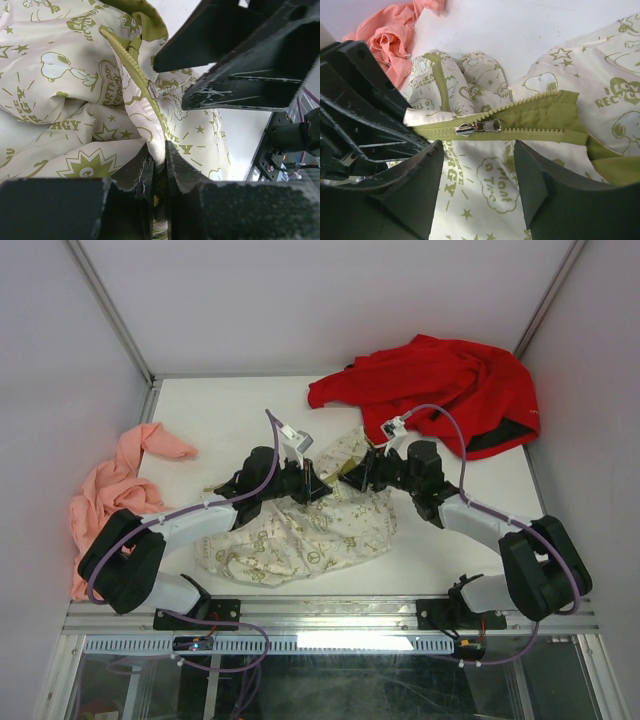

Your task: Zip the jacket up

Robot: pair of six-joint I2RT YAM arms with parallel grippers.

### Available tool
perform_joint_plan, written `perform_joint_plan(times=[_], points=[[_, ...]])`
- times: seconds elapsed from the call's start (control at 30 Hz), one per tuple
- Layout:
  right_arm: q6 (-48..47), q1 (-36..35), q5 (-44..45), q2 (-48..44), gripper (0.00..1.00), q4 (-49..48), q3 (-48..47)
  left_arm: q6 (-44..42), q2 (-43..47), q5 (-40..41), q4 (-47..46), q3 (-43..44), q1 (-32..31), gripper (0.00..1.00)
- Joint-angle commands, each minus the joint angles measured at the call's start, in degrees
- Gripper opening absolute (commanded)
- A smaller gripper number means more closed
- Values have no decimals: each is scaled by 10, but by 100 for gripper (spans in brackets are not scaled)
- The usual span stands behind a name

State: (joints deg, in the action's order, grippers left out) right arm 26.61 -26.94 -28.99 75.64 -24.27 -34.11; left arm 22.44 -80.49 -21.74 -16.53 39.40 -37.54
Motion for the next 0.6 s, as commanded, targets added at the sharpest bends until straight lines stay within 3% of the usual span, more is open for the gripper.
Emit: perform_joint_plan(times=[0.0, 0.57], points=[[11, 5, -36, 40, 62, -64, -41, -21, 23, -20, -47, -2, -5, 0], [58, 9, -147, 146, 62, -170, -76, -35, 31, -10, -46, -11, -6, 0]])
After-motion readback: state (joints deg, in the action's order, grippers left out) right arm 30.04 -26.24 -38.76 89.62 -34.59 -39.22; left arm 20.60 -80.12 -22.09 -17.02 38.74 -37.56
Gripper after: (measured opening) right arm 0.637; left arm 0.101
